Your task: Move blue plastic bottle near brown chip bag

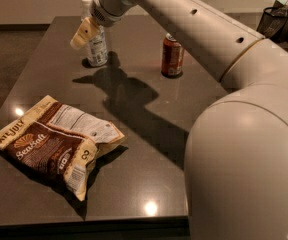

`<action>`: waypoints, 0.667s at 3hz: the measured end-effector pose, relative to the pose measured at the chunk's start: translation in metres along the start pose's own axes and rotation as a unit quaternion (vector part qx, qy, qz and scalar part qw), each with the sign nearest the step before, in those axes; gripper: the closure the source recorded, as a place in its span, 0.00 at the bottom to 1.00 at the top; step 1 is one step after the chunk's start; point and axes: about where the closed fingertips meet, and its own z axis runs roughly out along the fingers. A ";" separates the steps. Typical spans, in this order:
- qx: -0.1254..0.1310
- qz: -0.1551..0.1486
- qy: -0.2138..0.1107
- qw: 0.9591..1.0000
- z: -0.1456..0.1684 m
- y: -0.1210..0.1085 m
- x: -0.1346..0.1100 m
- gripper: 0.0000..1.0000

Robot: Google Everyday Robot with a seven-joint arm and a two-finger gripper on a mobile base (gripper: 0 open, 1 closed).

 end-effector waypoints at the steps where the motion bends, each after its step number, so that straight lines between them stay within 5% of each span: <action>1: -0.016 -0.006 -0.010 1.000 0.008 0.007 -0.007 0.16; 2: -0.029 -0.008 -0.019 0.999 0.011 0.009 -0.011 0.39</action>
Offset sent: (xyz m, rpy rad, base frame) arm 0.0033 0.0196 0.0075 0.0635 0.0093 0.0894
